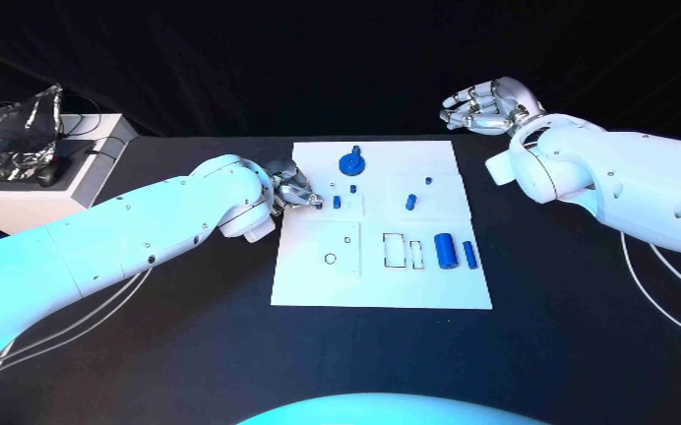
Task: Assemble the parts on the task board
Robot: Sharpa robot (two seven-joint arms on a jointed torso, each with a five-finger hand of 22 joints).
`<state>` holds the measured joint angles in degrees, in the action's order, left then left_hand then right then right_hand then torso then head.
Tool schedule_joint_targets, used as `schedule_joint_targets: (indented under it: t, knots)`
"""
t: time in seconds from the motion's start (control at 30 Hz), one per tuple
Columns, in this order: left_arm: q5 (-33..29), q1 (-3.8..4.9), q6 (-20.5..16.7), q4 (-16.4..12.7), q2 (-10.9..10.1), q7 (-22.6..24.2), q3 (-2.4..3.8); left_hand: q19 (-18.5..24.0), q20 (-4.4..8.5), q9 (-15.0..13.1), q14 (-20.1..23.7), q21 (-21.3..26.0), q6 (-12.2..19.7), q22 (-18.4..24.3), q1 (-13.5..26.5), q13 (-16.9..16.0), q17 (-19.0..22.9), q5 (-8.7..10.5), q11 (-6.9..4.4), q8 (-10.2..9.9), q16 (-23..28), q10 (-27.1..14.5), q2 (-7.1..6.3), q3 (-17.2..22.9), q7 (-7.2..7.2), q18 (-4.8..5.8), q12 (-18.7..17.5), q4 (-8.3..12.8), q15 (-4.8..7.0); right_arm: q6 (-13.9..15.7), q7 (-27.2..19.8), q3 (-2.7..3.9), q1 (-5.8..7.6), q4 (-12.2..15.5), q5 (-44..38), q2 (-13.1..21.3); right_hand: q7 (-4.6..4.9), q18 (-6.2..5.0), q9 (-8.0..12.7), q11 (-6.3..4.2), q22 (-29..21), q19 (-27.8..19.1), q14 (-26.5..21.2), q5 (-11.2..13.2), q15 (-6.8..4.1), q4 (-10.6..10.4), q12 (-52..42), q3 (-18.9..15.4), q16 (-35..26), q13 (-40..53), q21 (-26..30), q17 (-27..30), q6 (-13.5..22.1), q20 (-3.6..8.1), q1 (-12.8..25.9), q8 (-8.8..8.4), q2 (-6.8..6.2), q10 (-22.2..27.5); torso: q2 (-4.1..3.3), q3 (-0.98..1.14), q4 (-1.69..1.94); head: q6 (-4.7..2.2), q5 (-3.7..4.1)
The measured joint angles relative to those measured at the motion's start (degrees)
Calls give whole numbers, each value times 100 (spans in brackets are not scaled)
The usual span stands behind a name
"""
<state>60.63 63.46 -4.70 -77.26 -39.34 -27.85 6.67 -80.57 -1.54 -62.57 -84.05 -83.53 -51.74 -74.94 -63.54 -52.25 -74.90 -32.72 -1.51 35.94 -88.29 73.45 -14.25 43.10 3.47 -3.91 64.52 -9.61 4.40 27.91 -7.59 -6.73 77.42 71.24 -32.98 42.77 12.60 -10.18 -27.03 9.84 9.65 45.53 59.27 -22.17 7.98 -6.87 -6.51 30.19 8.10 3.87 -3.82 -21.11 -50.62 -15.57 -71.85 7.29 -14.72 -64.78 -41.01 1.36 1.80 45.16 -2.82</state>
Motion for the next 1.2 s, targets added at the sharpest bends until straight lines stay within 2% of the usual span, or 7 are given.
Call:
schedule_joint_targets:
  t: [1.2]
  knots:
    - [331, 14, 262, 180, 128, -14, 16, 1, 0, 2, 0, 3, -1, 1, 22, 44, 0, 24, 3, -38, 3, -2, 22, 0, 0, -1, 0, 0, -1, -10, 2, 0, 0, 27, -10, 17, 0, 0, -4, 0, -22, -22, 0, 0, 0, -16, 0, -16, -22, 1, 0, 8, 0, -22, 0, 0, 0, -1, 5, 4, 5, 65, 19]
